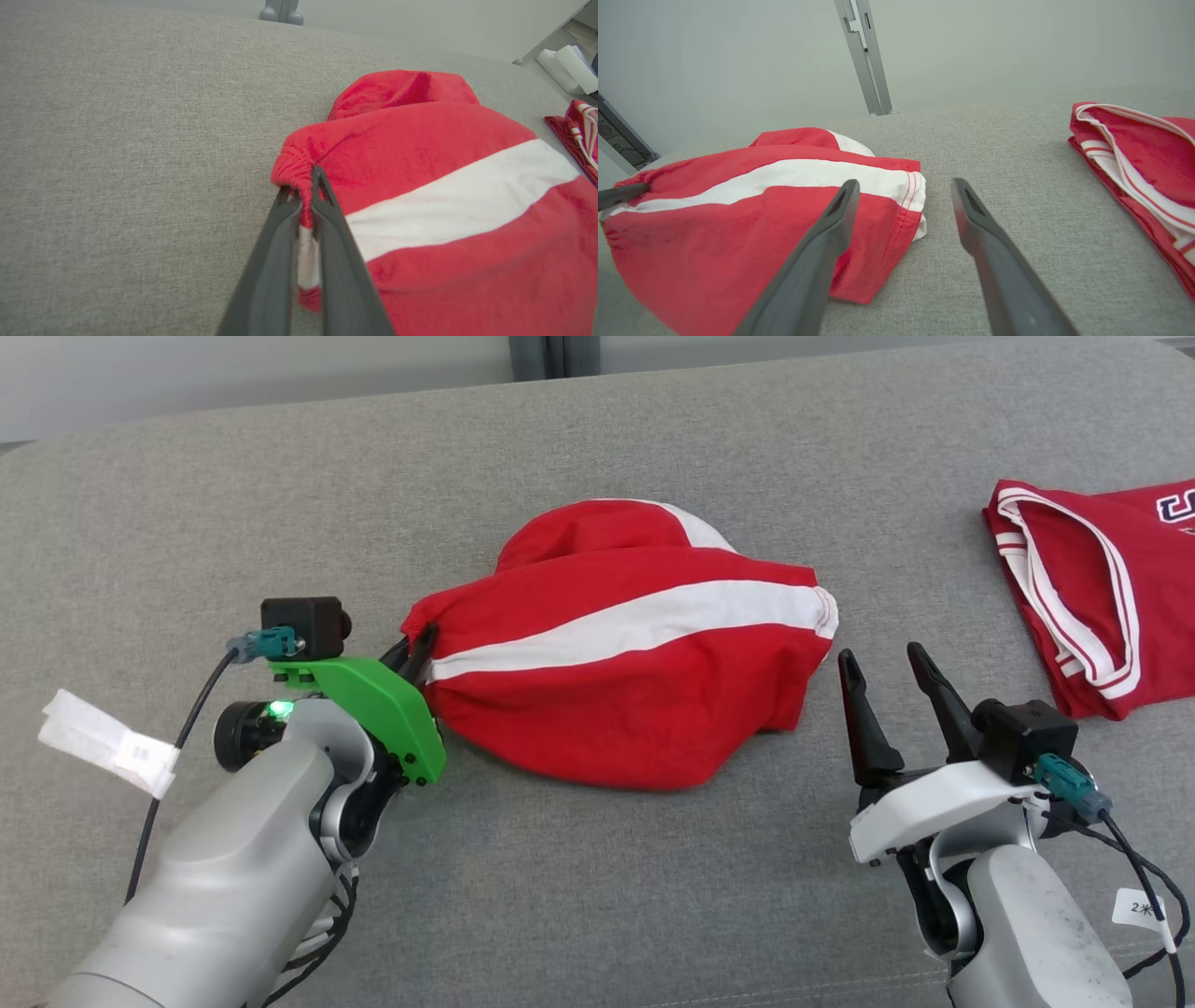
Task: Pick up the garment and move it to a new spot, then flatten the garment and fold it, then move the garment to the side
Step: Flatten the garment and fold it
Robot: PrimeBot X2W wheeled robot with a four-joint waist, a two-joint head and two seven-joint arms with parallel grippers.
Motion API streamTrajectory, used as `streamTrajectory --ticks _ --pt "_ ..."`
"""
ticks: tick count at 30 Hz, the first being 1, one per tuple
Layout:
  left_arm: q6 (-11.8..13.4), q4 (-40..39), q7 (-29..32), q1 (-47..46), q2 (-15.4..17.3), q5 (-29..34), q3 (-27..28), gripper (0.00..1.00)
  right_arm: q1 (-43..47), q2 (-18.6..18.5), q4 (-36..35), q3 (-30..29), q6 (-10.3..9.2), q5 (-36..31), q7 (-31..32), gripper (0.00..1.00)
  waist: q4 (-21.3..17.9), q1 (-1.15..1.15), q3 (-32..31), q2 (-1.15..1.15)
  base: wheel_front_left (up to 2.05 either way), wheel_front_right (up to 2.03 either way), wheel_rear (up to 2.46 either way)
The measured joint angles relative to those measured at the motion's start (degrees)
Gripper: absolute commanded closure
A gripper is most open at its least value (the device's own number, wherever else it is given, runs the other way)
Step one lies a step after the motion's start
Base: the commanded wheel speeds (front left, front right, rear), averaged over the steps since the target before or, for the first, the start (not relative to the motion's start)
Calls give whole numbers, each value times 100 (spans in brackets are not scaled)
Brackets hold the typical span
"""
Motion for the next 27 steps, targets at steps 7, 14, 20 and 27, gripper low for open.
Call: streamTrajectory --ticks 7,14,20,27 --pt "86 21 -314 124 38 168 -59 0 1 1 3 56 0 -2 42 0 57 0 -64 0 0 0 0" --pt "-168 -60 -892 701 -10 32 587 0 105 -56 -11 16 0 9 44 0 -16 0 -260 0 0 0 0" --pt "-38 -1167 -918 1688 27 1454 2725 0 156 -171 -160 -129 0 1 99 0 -48 0 -417 0 0 0 0" --pt "-247 -2415 -920 3156 -632 3336 4499 0 252 -244 -229 -272 0 -42 177 0 55 0 -549 0 0 0 0"
